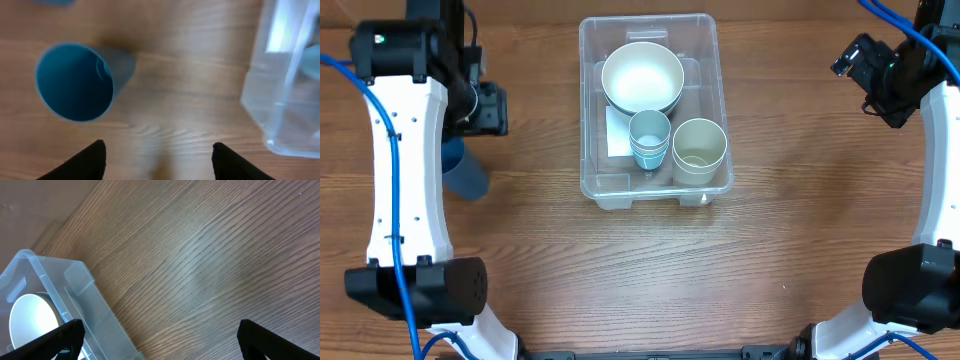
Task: Pack container
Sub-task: 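Move the left gripper to the teal tumbler and grasp it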
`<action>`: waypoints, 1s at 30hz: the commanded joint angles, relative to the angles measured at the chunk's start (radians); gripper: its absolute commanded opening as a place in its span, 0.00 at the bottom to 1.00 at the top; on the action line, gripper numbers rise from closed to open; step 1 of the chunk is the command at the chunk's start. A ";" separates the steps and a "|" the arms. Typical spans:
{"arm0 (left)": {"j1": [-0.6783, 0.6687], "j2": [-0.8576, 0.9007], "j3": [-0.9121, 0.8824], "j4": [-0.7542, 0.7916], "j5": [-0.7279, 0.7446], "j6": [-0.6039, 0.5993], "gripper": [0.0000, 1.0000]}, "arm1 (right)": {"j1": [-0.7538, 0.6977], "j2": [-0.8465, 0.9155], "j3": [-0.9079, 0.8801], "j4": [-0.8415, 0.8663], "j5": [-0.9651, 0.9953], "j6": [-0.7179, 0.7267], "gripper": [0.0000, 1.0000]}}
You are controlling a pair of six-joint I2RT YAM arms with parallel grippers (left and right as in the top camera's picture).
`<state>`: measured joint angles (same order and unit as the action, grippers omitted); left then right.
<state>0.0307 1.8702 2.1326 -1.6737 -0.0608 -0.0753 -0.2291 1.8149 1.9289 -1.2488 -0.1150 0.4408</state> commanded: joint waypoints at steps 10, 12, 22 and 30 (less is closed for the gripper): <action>0.087 0.000 -0.327 0.238 -0.076 0.051 0.67 | -0.002 -0.014 0.022 0.005 0.009 0.002 1.00; 0.090 -0.001 -0.327 0.249 -0.077 0.069 0.67 | -0.002 -0.014 0.022 0.005 0.009 0.002 1.00; 0.096 0.018 -0.355 0.328 -0.130 0.143 0.69 | -0.002 -0.014 0.022 0.005 0.009 0.002 1.00; 0.094 0.021 -0.509 0.446 -0.079 0.126 0.05 | -0.002 -0.014 0.022 0.005 0.009 0.002 1.00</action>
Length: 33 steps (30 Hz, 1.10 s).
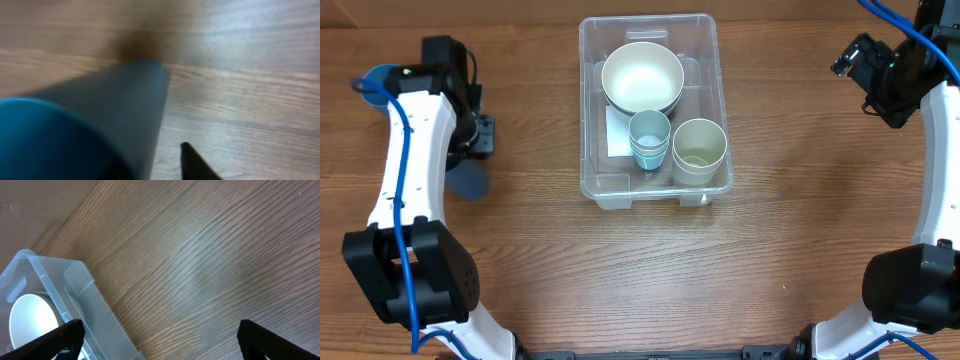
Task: Pack container
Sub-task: 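Move the left gripper to the teal tumbler and grasp it, then carry the teal tumbler over the bin's front left corner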
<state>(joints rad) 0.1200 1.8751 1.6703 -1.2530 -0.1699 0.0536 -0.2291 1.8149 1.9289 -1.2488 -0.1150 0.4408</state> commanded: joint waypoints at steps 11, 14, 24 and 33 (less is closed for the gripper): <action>0.003 0.013 0.037 0.002 0.205 -0.029 0.04 | -0.002 -0.014 0.022 0.005 0.009 0.002 1.00; -0.006 0.013 0.123 -0.057 0.266 -0.010 0.04 | -0.002 -0.014 0.022 0.005 0.008 0.002 1.00; -0.201 -0.006 0.346 -0.235 0.376 0.111 0.04 | -0.002 -0.014 0.022 0.005 0.009 0.002 1.00; -0.392 -0.006 0.385 -0.248 0.381 0.115 0.04 | -0.002 -0.014 0.022 0.005 0.009 0.002 1.00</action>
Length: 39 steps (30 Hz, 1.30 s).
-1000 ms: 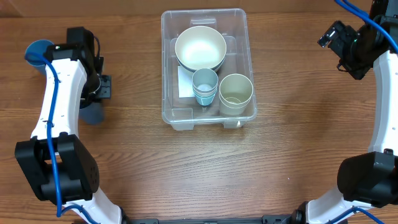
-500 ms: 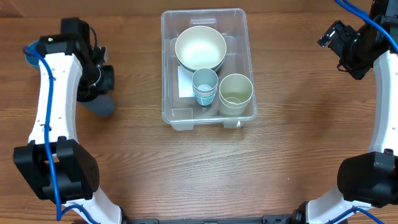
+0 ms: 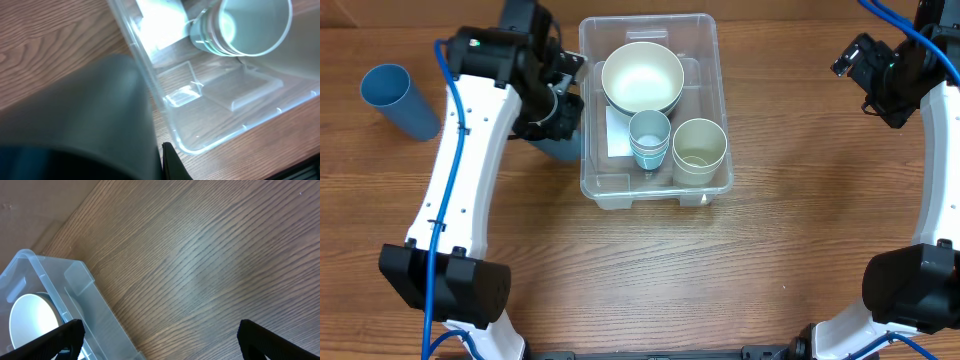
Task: Pack container
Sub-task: 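Carry the teal tumbler over the bin's front left corner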
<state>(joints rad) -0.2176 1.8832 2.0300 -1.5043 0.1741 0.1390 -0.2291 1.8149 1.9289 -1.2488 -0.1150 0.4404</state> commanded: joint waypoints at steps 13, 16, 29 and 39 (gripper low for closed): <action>-0.248 -0.014 0.084 0.016 0.024 0.062 0.04 | -0.002 -0.014 0.022 0.005 0.009 0.002 1.00; -0.254 -0.014 0.102 0.012 -0.038 0.063 0.04 | -0.002 -0.014 0.022 0.005 0.009 0.002 1.00; -0.287 -0.118 0.175 0.014 -0.092 0.012 0.04 | -0.002 -0.014 0.022 0.005 0.009 0.002 1.00; -0.383 -0.098 0.189 0.058 0.010 0.039 0.04 | -0.002 -0.014 0.022 0.005 0.009 0.002 1.00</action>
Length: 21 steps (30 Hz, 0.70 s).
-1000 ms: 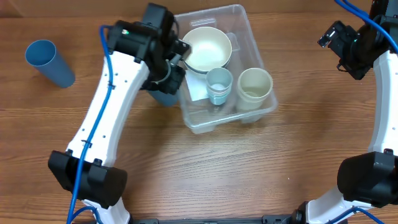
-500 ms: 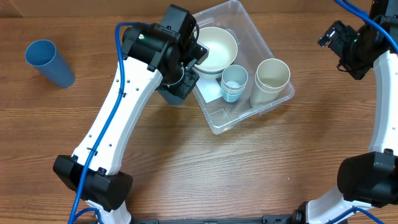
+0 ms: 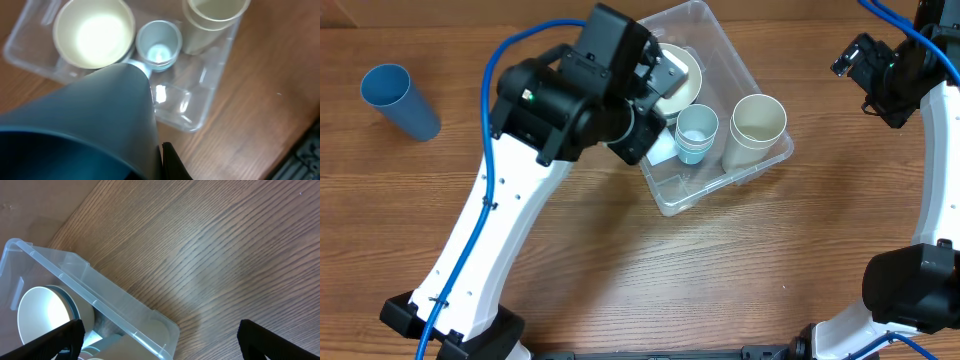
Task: Pack container
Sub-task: 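Carry the teal tumbler over the bin's front left corner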
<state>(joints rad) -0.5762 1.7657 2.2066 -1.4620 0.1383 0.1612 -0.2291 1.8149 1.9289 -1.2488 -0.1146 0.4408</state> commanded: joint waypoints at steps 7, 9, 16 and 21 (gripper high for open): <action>-0.066 0.066 0.012 0.037 0.047 0.019 0.04 | -0.002 -0.014 0.022 0.005 0.008 0.002 1.00; -0.073 0.081 0.011 0.034 0.047 0.019 0.04 | -0.002 -0.014 0.022 0.005 0.008 0.002 1.00; -0.094 0.138 -0.031 0.026 0.073 0.022 0.04 | -0.002 -0.014 0.022 0.005 0.008 0.002 1.00; -0.099 0.186 -0.033 0.012 0.109 0.023 0.04 | -0.002 -0.014 0.022 0.005 0.008 0.002 1.00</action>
<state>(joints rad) -0.6662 1.9171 2.1807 -1.4445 0.1947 0.1616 -0.2295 1.8149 1.9289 -1.2480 -0.1150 0.4412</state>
